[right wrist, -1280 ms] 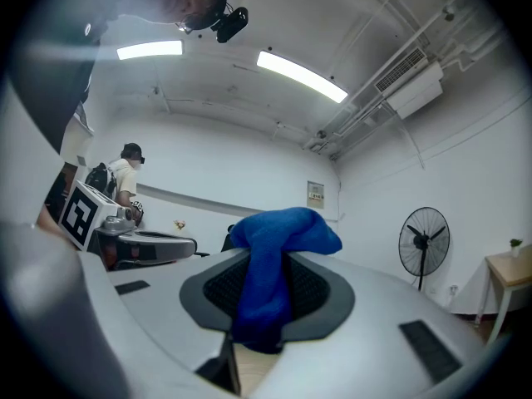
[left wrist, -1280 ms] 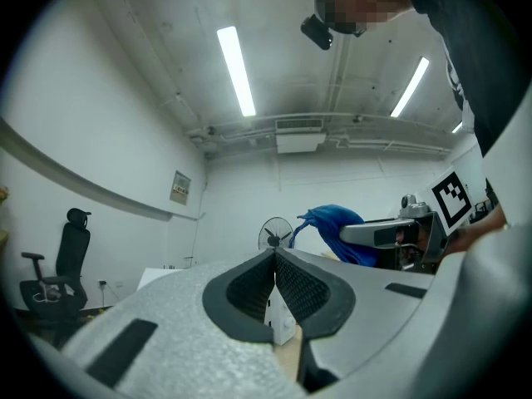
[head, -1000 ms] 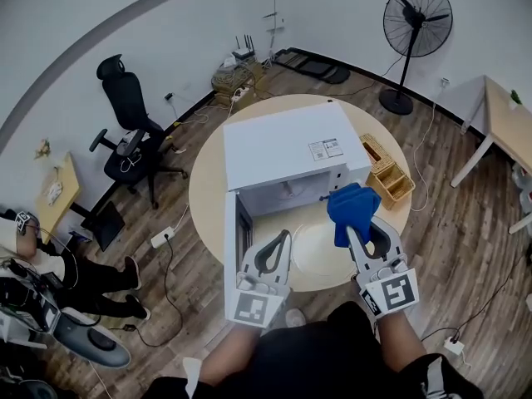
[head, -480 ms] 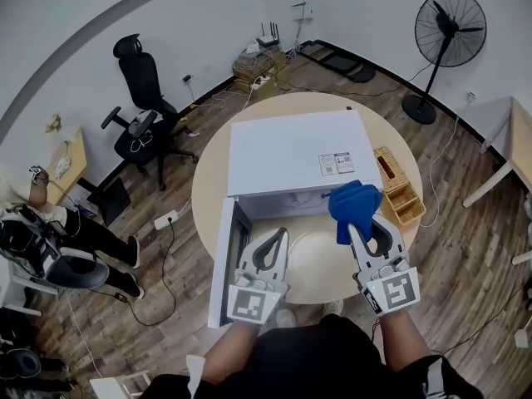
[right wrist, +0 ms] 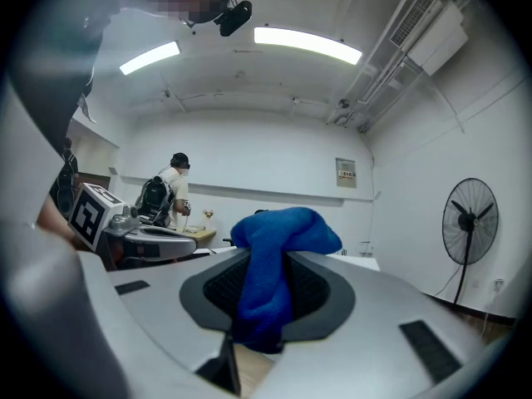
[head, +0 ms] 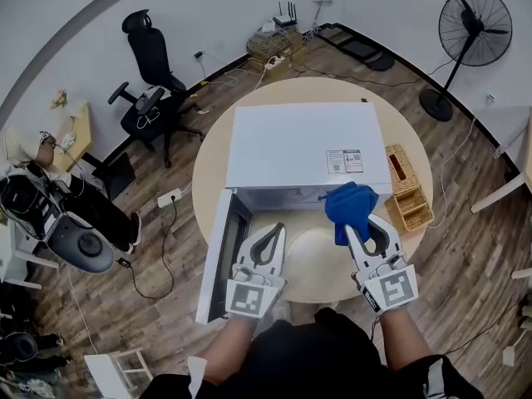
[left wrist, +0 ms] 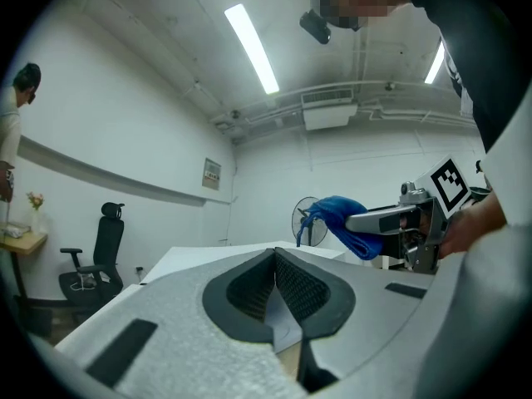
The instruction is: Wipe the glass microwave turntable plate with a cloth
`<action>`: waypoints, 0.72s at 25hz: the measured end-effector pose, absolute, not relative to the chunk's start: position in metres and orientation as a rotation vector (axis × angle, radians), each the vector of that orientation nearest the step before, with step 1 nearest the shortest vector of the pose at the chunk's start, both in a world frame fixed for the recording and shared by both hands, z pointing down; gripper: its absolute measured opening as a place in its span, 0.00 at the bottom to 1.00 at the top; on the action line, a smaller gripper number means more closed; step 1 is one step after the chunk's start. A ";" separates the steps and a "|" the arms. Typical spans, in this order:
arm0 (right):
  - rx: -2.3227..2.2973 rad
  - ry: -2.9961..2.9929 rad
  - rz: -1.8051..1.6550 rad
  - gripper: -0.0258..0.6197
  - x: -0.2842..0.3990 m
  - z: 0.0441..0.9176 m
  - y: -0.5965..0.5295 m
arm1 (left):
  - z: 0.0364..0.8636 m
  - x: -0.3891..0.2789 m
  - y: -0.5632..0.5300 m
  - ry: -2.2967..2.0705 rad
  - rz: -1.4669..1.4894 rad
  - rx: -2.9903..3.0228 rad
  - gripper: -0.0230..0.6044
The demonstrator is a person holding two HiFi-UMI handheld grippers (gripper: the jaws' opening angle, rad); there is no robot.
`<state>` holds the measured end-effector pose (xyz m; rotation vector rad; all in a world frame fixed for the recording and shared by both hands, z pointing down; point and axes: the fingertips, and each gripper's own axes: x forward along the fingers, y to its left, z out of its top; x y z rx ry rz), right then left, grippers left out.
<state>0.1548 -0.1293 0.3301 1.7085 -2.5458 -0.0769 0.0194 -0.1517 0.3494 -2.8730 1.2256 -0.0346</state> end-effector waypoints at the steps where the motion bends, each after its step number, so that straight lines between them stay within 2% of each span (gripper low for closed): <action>1: 1.691 -2.550 -0.059 0.18 0.153 0.336 -0.131 | 0.354 0.018 -0.152 1.233 -0.046 -2.874 0.05; 18: 1.395 -2.480 0.268 0.18 0.106 0.476 -0.146 | 0.443 -0.010 -0.158 1.408 -0.238 -2.955 0.05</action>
